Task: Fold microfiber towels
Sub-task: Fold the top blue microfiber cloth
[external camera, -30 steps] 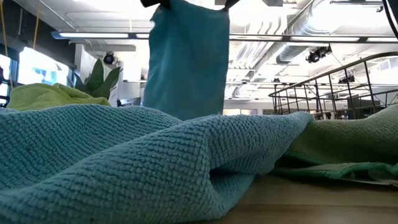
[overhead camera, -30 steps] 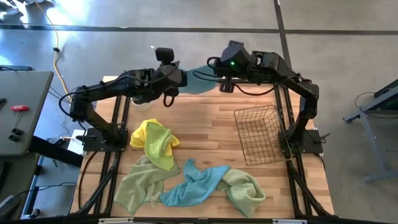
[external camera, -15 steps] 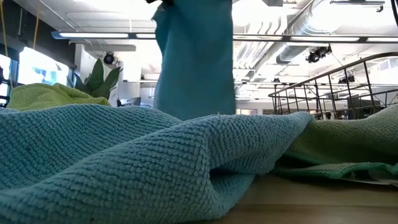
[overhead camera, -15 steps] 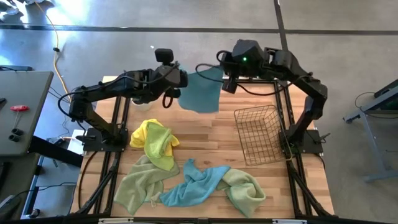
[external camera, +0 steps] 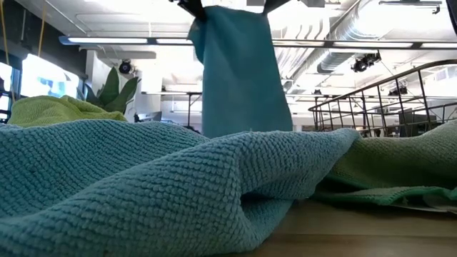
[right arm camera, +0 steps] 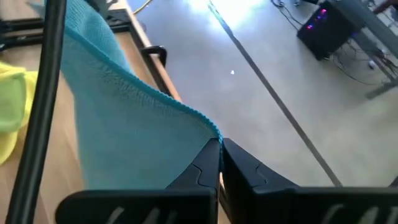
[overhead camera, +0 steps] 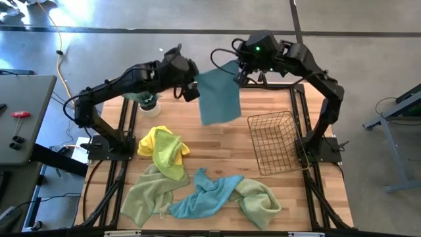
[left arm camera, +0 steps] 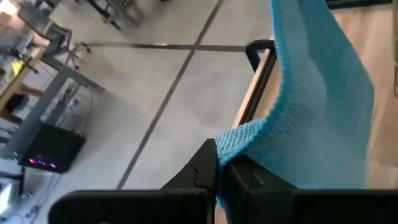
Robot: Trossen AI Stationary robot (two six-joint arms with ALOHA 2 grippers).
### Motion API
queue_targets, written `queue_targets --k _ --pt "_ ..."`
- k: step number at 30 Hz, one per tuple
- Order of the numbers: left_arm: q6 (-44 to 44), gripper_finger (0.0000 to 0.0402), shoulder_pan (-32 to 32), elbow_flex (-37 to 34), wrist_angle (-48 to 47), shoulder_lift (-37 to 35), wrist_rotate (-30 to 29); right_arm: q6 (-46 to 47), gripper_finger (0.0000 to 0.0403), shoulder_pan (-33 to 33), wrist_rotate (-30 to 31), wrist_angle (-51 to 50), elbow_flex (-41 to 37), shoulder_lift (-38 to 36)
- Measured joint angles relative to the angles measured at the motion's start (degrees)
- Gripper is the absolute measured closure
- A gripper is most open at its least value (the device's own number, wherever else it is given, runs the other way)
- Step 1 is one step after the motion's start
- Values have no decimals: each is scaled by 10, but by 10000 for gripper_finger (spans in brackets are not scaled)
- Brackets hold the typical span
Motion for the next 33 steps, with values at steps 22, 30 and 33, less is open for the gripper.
queue_targets --k 22,30,33 --pt "75 401 90 0 86 0 -34 -7 403 -85 -13 130 0 27" --pt "38 401 84 0 78 0 -37 5 403 -91 -33 95 0 40" --pt "-88 401 69 -7 -38 0 33 49 403 -85 -50 15 0 50"
